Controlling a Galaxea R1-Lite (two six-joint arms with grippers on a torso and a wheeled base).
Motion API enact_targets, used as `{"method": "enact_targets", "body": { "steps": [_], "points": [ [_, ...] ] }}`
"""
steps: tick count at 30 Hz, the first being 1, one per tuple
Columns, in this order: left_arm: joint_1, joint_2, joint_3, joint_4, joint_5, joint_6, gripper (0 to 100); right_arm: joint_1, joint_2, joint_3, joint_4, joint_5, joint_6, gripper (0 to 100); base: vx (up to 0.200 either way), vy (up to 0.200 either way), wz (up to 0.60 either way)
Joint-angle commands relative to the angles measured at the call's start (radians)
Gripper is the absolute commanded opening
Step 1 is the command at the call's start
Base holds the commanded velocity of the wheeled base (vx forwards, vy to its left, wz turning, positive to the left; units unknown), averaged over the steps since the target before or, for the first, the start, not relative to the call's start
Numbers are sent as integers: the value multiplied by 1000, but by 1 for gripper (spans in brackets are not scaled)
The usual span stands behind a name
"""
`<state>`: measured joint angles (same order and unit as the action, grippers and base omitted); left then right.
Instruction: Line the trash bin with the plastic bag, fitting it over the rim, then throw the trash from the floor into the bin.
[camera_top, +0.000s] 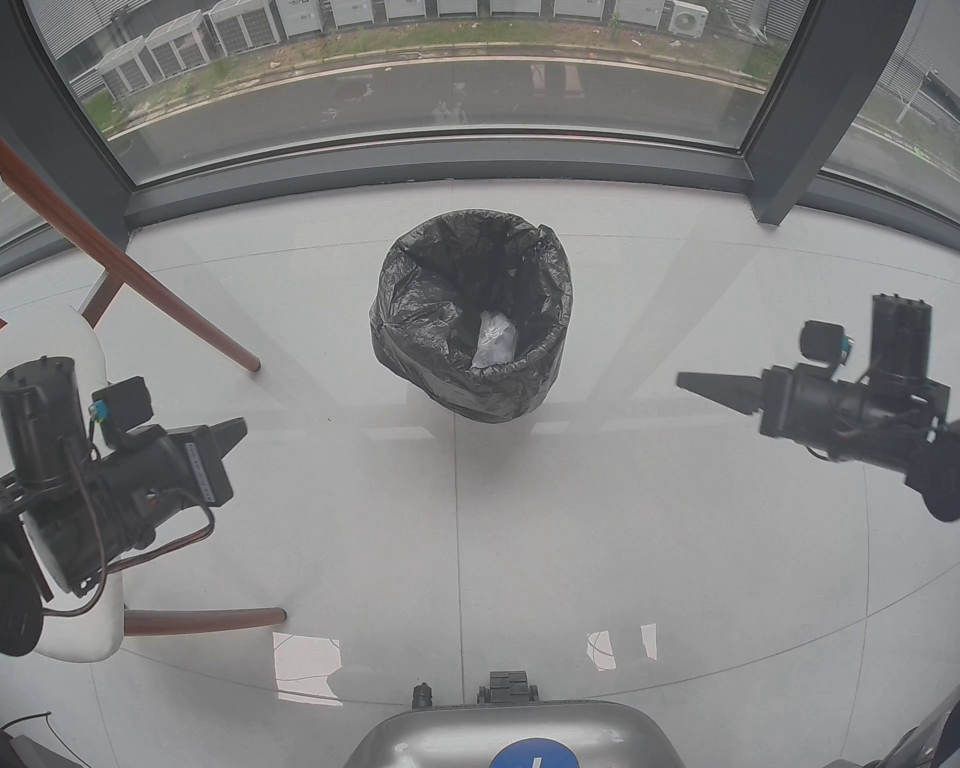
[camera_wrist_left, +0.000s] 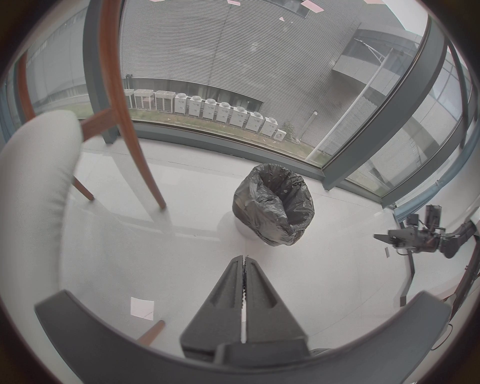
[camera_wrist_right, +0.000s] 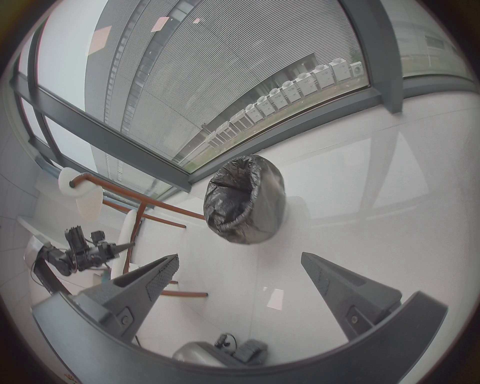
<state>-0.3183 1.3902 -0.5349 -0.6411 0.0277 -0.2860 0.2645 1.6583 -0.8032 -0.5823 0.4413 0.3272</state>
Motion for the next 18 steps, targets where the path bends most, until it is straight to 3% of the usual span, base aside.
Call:
{"method": "enact_targets", "body": {
  "steps": [1, 7, 11, 14, 18],
  "points": [
    [117, -366, 242, 63, 49, 79, 0, -175, -565, 461, 124, -10, -172, 100, 0, 0, 0],
    [217, -639, 454, 70, 49, 179, 0, -269, -904, 760, 168, -12, -255, 100, 0, 0, 0],
    [258, -784, 535, 90, 41, 189, 0, -278, -1121, 803, 315, -15, -258, 100, 0, 0, 0],
    [291, -878, 535, 198, 23, 194, 0, -278, -1259, 803, 435, -27, -270, 100, 0, 0, 0],
    [341, -1174, 535, 439, -45, 194, 0, -286, -1516, 743, 662, -84, -295, 100, 0, 0, 0]
  ]
}}
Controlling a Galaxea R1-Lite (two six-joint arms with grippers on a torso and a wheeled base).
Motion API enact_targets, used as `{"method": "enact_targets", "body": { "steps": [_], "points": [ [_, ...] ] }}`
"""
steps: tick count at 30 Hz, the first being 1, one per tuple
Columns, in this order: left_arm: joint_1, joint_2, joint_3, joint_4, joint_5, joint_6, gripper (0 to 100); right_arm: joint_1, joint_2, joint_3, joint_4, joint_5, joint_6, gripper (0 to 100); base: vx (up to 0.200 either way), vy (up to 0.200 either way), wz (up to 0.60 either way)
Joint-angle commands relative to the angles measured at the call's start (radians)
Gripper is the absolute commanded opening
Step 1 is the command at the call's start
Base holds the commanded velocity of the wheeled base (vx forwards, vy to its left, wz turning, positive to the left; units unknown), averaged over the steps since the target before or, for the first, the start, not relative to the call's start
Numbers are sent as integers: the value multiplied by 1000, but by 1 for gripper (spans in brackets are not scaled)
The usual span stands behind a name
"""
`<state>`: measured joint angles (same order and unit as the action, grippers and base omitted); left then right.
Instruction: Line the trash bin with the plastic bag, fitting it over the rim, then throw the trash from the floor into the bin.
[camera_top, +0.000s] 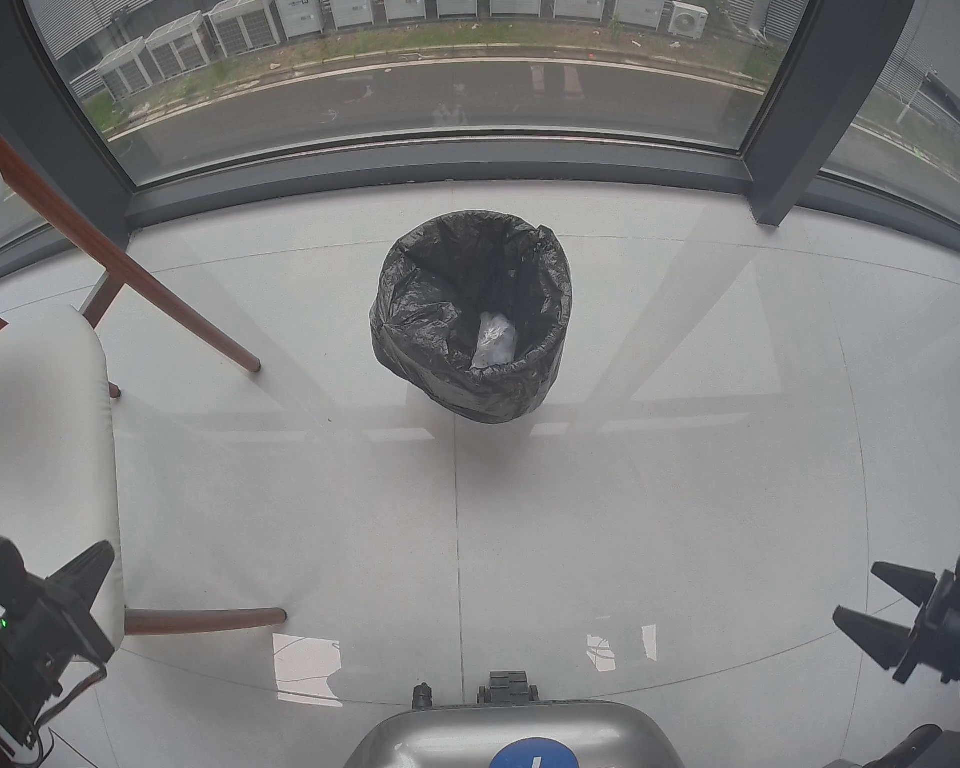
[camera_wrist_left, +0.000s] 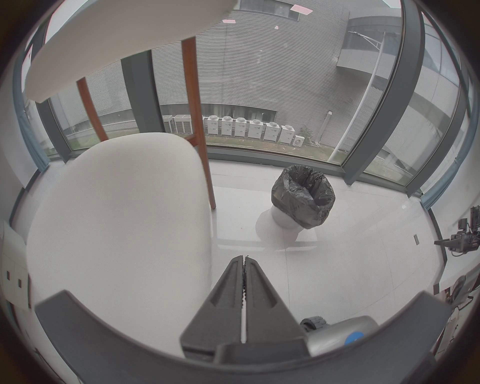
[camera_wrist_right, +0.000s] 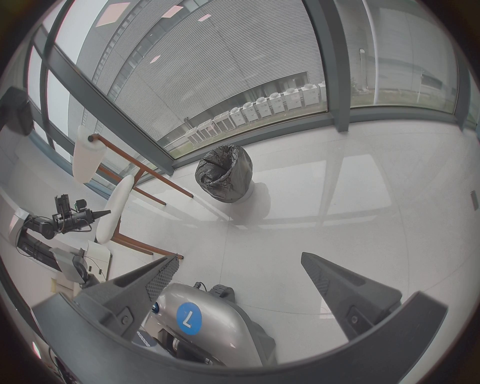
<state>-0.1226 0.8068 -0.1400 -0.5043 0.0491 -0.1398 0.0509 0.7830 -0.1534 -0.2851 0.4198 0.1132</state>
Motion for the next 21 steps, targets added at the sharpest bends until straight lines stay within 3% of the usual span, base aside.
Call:
{"method": "enact_targets", "body": {
  "steps": [1, 3, 4, 5, 7, 8, 10, 13, 19, 21],
  "points": [
    [146, -683, 138, 377, -68, 51, 0, -68, -660, 91, 374, -69, -83, 100, 0, 0, 0],
    [132, -795, 122, 504, -35, 58, 0, -74, -705, 91, 371, -73, -83, 100, 0, 0, 0],
    [132, -795, 122, 504, -35, 58, 0, -74, -705, 91, 371, -73, -83, 100, 0, 0, 0],
    [124, -805, 105, 523, 23, 66, 0, -63, -758, 91, 371, -116, -86, 100, 0, 0, 0],
    [124, -805, 108, 521, 41, 68, 0, -55, -777, 94, 368, -196, -95, 100, 0, 0, 0],
    [124, -805, 108, 521, 46, 69, 0, -54, -780, 104, 353, -329, -119, 100, 0, 0, 0],
    [124, -804, 106, 523, 52, 71, 0, -54, -780, 127, 327, -460, -115, 100, 0, 0, 0],
    [124, -805, 105, 527, 86, 72, 0, -54, -781, 147, 288, -415, -115, 100, 0, 0, 0],
    [124, -805, 108, 520, 40, 95, 0, -54, -780, 150, 297, -391, -135, 100, 0, 0, 0],
    [124, -805, 108, 520, -14, 120, 0, -52, -781, 152, 290, -395, -132, 100, 0, 0, 0]
  ]
}}
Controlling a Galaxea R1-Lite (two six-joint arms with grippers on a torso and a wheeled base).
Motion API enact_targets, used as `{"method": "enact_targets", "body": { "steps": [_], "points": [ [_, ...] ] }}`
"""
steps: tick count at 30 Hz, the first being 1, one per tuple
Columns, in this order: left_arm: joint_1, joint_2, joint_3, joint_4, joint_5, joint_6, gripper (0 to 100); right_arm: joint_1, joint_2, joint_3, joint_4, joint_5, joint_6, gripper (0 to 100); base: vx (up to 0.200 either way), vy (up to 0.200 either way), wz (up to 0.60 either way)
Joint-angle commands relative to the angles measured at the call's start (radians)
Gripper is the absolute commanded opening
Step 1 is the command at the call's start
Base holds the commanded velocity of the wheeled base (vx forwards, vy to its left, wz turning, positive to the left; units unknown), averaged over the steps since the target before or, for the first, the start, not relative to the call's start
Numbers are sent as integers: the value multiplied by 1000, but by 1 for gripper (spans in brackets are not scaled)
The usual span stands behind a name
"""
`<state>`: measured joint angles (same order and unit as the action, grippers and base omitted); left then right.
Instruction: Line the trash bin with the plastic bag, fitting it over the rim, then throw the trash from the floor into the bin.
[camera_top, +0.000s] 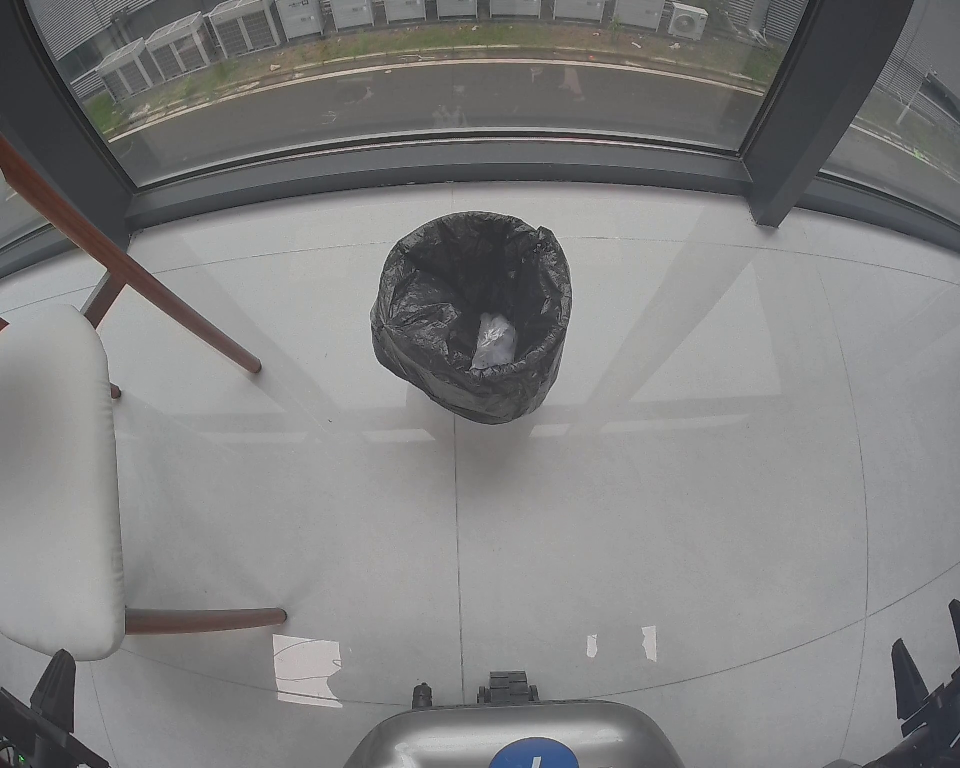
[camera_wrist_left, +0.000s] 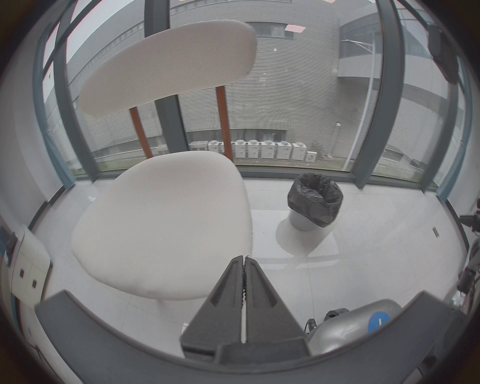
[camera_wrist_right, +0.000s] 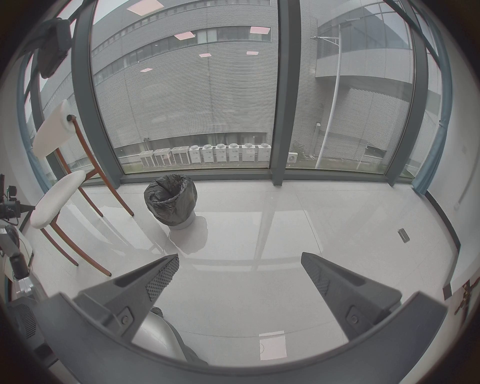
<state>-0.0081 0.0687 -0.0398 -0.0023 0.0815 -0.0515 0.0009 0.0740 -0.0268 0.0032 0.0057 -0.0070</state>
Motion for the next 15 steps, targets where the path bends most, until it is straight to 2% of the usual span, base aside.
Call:
{"method": "enact_targets", "body": {
  "steps": [1, 4, 6, 9, 12, 14, 15],
  "points": [
    [10, -67, 9, 16, -75, 48, 0, -2, -73, 27, 1, 20, -11, 100, 0, 0, 0],
    [10, -67, 11, 12, -134, 98, 0, -4, -73, 27, 0, 14, -11, 100, 0, 0, 0],
    [10, -66, 11, 13, -143, 96, 0, -4, -73, 27, 0, 14, -11, 100, 0, 0, 0],
    [11, -66, 9, 16, -101, 28, 0, -2, -74, 27, 0, 19, -11, 100, 0, 0, 0],
    [10, -67, 11, 12, 24, 13, 0, -4, -73, 27, 0, 20, -14, 100, 0, 0, 0],
    [10, -67, 18, 10, 9, 15, 0, -5, -73, 27, 0, 14, -14, 100, 0, 0, 0],
    [10, -67, 32, 10, -46, 28, 0, -4, -74, 27, -2, 8, -13, 100, 0, 0, 0]
  ]
}}
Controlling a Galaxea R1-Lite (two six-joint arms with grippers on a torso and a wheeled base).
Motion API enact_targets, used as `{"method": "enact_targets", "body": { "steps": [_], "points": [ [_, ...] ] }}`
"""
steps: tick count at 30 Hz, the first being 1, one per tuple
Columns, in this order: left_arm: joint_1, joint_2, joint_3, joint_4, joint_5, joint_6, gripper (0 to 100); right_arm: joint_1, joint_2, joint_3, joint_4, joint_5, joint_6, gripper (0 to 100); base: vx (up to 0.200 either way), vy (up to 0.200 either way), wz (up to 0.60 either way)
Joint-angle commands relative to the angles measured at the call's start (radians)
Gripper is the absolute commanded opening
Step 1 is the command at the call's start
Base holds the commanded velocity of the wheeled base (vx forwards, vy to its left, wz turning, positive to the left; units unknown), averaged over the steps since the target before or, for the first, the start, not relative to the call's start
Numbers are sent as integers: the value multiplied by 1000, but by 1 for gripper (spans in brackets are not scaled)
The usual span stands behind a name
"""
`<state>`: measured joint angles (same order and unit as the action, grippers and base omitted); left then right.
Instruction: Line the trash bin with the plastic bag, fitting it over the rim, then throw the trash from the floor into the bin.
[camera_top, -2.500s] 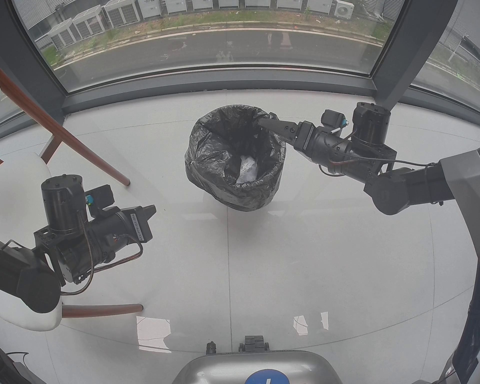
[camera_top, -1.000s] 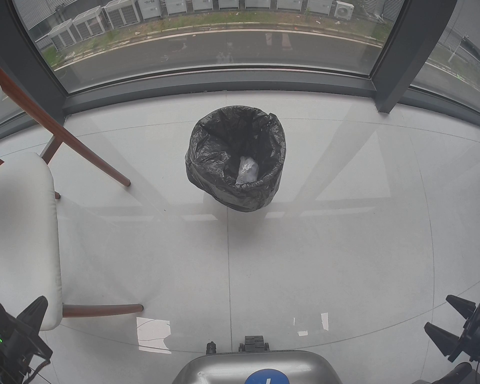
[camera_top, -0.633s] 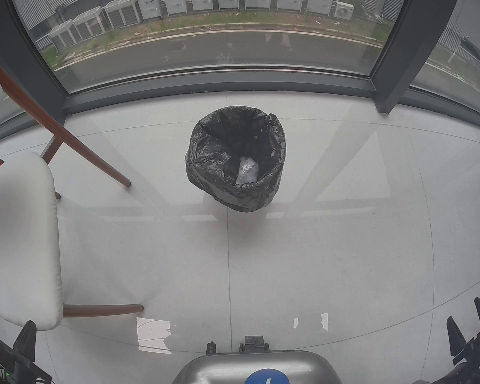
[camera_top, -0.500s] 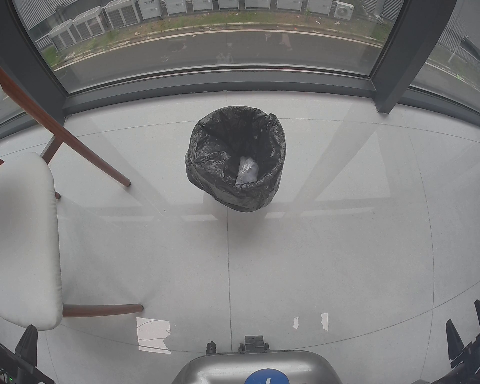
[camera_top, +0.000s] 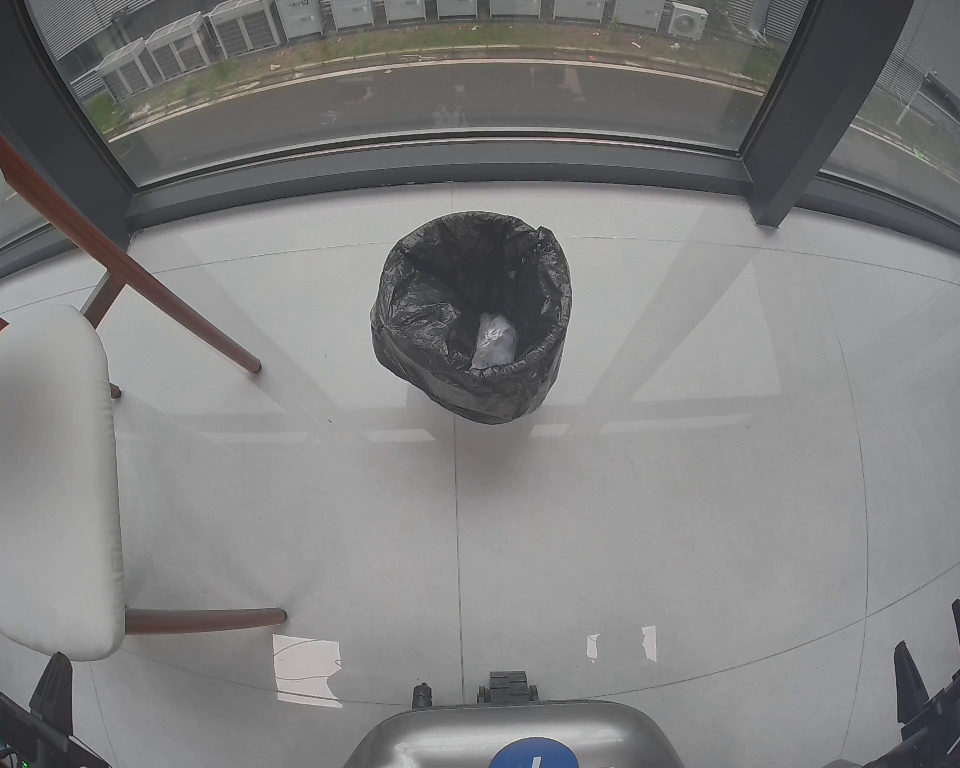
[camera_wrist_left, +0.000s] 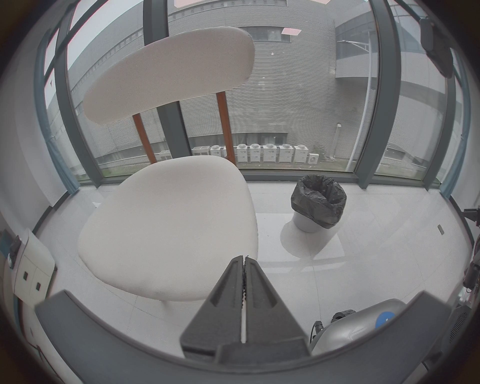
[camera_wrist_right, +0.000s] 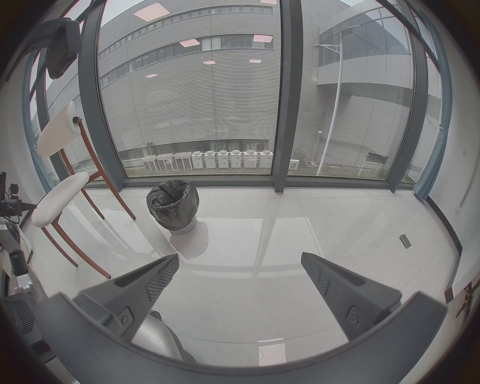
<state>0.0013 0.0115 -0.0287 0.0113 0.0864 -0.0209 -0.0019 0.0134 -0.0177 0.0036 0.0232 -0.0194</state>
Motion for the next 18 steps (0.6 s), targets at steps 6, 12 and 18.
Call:
{"method": "enact_targets", "body": {
  "steps": [6, 12, 18],
  "points": [
    [0, -8, 27, -5, -106, 32, 0, -1, -13, 18, -2, -2, 2, 100, 0, 0, 0],
    [0, -8, 27, -7, -106, 30, 0, 0, -13, 18, -2, 3, 2, 100, 0, 0, 0],
    [0, -10, 29, -5, -100, 24, 0, 0, -13, 18, -1, 1, 2, 100, 0, 0, 0]
  ]
}}
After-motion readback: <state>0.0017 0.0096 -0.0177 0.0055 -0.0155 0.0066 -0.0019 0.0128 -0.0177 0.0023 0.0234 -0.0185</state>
